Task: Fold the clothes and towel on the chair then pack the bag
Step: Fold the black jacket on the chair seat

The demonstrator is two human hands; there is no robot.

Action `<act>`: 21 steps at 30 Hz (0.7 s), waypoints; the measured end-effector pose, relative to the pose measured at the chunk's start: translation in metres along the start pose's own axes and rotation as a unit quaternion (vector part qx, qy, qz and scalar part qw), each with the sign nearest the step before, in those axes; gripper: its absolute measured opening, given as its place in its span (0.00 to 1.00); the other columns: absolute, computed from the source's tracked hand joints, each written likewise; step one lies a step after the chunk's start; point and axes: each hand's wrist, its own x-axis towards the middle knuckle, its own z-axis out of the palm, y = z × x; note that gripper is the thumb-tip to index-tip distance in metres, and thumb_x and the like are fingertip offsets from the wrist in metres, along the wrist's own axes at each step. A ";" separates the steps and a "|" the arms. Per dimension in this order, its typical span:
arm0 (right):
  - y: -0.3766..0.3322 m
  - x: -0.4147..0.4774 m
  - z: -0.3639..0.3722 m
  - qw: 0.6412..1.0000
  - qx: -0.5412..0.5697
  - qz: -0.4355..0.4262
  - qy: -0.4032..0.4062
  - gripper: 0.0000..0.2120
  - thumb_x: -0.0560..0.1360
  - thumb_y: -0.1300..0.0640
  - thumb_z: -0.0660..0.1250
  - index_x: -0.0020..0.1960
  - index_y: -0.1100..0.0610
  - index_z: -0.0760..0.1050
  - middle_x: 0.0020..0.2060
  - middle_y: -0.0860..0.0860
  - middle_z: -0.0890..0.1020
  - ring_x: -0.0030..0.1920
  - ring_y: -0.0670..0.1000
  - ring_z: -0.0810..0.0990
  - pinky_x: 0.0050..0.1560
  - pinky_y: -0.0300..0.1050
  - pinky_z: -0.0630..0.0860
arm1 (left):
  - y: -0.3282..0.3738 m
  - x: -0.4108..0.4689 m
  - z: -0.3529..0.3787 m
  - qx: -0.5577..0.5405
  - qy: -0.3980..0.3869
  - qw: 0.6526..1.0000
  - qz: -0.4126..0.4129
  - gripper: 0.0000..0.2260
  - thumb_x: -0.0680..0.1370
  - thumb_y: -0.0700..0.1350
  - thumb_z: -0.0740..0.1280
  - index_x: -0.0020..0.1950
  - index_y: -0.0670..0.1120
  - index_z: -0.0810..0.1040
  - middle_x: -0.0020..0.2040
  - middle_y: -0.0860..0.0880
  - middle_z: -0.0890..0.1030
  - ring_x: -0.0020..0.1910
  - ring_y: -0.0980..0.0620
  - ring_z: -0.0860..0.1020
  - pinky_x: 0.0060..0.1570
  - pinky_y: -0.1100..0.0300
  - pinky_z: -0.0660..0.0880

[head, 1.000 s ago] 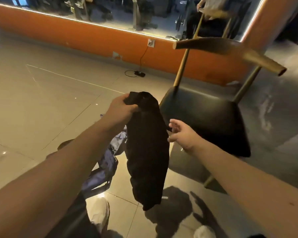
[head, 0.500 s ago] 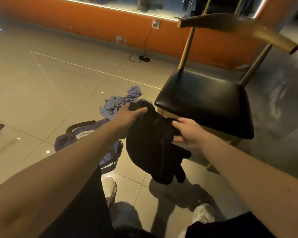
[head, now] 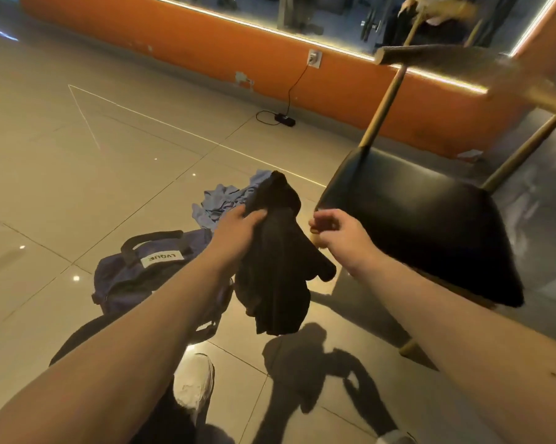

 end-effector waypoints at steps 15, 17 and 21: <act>-0.026 0.027 0.039 0.950 0.271 0.154 -0.013 0.10 0.83 0.54 0.64 0.60 0.58 0.78 0.52 0.56 0.86 0.54 0.55 0.83 0.51 0.52 0.79 | -0.025 0.058 -0.037 -0.058 -0.080 0.989 -0.111 0.37 0.66 0.71 0.77 0.67 0.49 0.80 0.64 0.46 0.83 0.62 0.44 0.82 0.68 0.42 0.74; -0.047 0.031 0.040 0.944 0.289 0.158 -0.018 0.09 0.84 0.55 0.62 0.59 0.59 0.76 0.53 0.56 0.84 0.52 0.53 0.81 0.60 0.56 0.77 | -0.027 0.055 -0.030 0.008 -0.120 0.990 -0.068 0.40 0.66 0.72 0.76 0.70 0.51 0.76 0.65 0.49 0.82 0.63 0.46 0.81 0.68 0.43 0.74; -0.072 0.035 0.039 0.933 0.325 0.137 -0.069 0.08 0.82 0.57 0.65 0.58 0.60 0.75 0.52 0.58 0.82 0.49 0.56 0.82 0.48 0.52 0.82 | -0.009 0.030 -0.023 0.116 -0.119 0.984 0.059 0.27 0.74 0.55 0.78 0.69 0.50 0.73 0.58 0.52 0.83 0.56 0.55 0.82 0.56 0.62 0.79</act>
